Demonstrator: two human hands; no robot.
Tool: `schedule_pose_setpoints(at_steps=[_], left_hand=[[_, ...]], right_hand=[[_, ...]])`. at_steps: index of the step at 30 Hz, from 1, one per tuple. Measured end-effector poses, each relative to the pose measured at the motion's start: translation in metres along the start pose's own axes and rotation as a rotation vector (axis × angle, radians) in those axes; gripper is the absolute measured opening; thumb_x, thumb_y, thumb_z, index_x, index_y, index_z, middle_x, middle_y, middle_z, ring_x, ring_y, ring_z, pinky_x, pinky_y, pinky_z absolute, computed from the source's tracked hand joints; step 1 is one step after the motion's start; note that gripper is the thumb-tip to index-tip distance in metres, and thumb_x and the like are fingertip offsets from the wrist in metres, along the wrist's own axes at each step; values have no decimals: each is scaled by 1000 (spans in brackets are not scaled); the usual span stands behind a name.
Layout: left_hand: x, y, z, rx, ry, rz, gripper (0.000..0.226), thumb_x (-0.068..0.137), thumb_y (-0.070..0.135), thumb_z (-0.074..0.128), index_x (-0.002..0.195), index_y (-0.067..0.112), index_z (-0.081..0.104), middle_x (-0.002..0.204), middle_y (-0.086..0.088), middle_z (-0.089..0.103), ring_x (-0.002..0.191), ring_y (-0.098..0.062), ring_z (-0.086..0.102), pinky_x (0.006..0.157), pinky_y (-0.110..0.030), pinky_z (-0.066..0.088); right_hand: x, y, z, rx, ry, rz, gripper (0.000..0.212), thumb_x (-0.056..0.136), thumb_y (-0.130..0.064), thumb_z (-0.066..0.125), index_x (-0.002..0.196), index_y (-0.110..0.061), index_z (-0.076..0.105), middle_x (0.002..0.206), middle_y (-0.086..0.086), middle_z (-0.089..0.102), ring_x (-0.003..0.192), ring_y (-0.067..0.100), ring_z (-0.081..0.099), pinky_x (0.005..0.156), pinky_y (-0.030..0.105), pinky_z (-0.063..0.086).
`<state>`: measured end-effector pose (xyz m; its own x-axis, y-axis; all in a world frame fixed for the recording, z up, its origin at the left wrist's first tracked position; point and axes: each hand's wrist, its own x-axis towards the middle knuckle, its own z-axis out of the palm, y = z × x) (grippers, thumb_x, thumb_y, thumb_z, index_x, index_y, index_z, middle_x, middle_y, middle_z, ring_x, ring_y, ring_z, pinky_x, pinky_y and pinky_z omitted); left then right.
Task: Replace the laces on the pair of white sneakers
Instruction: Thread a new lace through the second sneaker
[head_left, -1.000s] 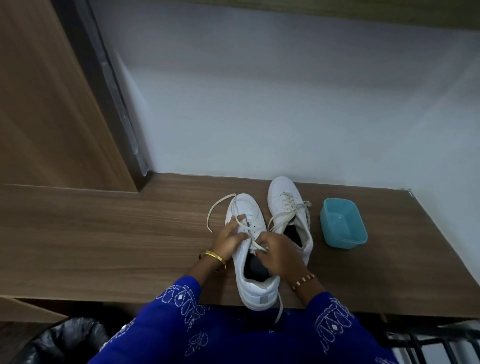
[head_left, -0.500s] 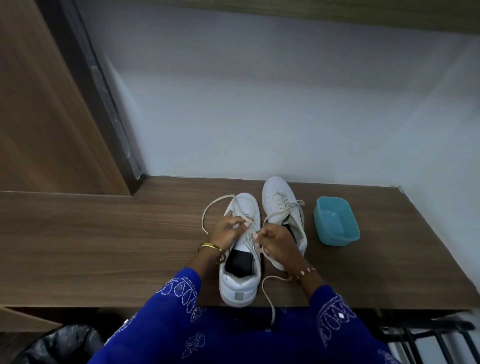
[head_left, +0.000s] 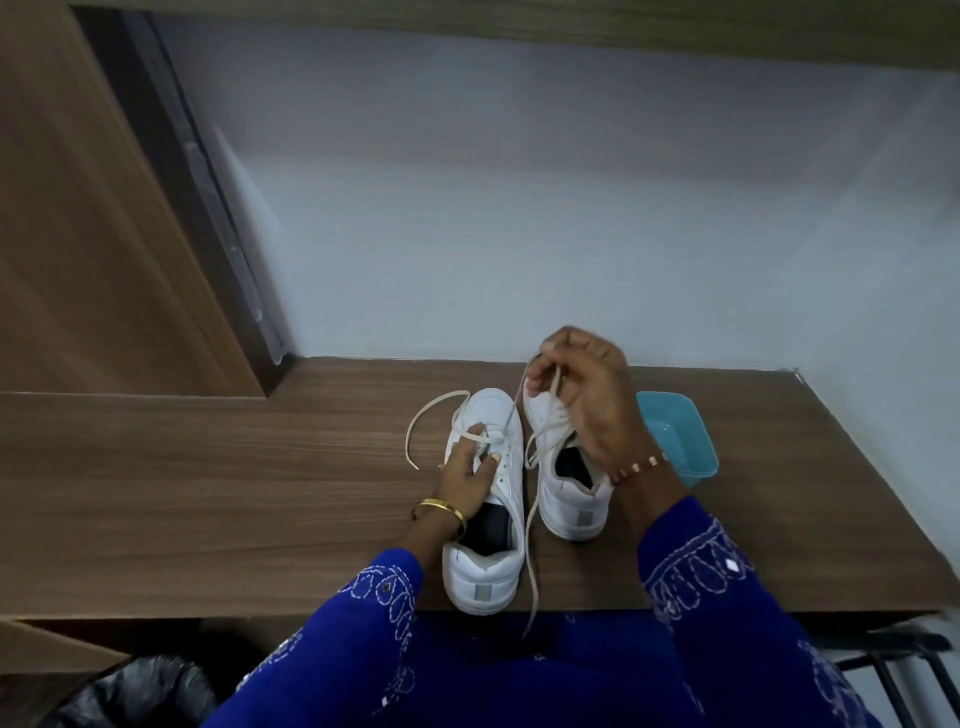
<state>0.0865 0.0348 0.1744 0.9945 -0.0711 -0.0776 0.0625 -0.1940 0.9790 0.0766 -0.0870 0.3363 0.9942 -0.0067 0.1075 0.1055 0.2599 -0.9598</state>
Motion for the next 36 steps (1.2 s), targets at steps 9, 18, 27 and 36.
schedule_pose_setpoints(at_steps=[9,18,27,36], left_hand=[[4,10,-3,-253,19,-14,15,87,1,58,96,9,67,90,1,65,91,-12,59,93,-31,44],[12,26,-17,-494,268,-188,25,92,11,53,69,10,62,58,8,65,61,-5,58,57,-16,49],[12,38,-35,-540,25,-245,31,95,20,48,67,13,60,64,-1,63,69,-9,63,59,-25,43],[9,23,-50,-606,10,-280,30,98,23,40,74,15,56,63,4,67,66,-11,62,63,-30,40]], right_hand=[[-17,17,-25,-692,-167,298,37,89,-6,49,54,-5,60,50,2,62,44,6,53,53,13,45],[-23,109,-25,-1135,-318,201,48,89,0,40,136,-10,41,112,16,63,104,27,59,90,34,46],[-18,122,-17,-1346,-311,315,49,88,-2,42,136,-5,31,119,21,57,109,35,56,81,34,44],[-20,114,-28,-1197,-366,188,39,87,2,44,126,-1,47,111,22,62,107,33,58,90,38,45]])
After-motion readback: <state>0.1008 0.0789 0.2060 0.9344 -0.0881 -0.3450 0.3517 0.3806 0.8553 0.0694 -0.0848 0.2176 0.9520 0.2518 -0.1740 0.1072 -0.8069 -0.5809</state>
